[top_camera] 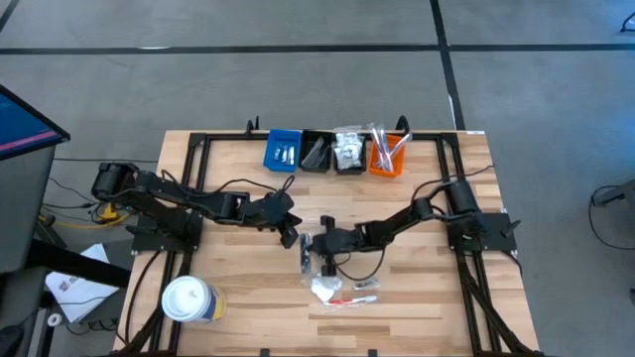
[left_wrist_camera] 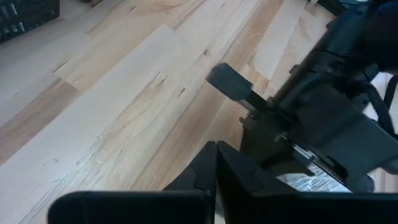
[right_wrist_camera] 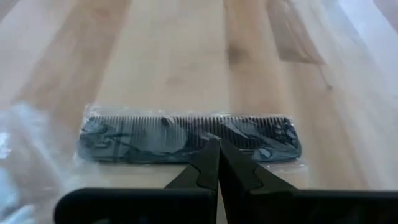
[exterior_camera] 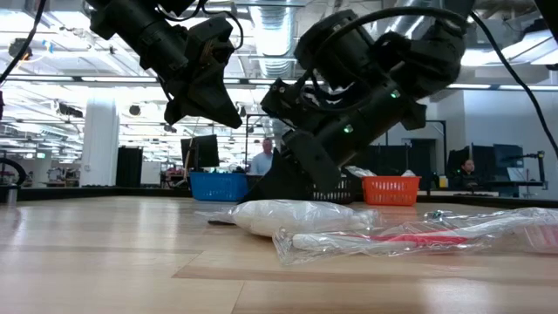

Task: Pick & Place Travel size toiletries
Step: Put the black comb into the left black bin

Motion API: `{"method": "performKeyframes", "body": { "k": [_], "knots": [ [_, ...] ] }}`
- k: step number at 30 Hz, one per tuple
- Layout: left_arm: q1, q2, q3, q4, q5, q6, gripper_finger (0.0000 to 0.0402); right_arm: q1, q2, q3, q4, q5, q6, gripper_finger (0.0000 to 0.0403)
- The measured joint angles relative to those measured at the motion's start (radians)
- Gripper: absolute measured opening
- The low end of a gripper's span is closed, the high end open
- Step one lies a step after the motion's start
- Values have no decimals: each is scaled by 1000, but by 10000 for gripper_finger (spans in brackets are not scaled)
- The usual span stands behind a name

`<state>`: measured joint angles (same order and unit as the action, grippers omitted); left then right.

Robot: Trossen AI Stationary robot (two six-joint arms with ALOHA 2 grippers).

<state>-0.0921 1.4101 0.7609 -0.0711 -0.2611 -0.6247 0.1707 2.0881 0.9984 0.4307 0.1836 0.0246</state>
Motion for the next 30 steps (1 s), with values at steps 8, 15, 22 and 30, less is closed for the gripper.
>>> {"method": "performKeyframes", "body": {
  "k": [8,15,22,30],
  "knots": [
    [0,0,0,0,0,0,2,-34,-3,23,-100,6,5,0],
    [0,0,0,-1,0,0,2,0,-43,3,-94,35,-30,0],
    [0,0,-3,-1,0,0,2,30,-123,-51,-31,106,-59,0],
    [0,0,-5,5,0,0,2,-12,-101,-73,-37,40,-23,0]
  ]
}}
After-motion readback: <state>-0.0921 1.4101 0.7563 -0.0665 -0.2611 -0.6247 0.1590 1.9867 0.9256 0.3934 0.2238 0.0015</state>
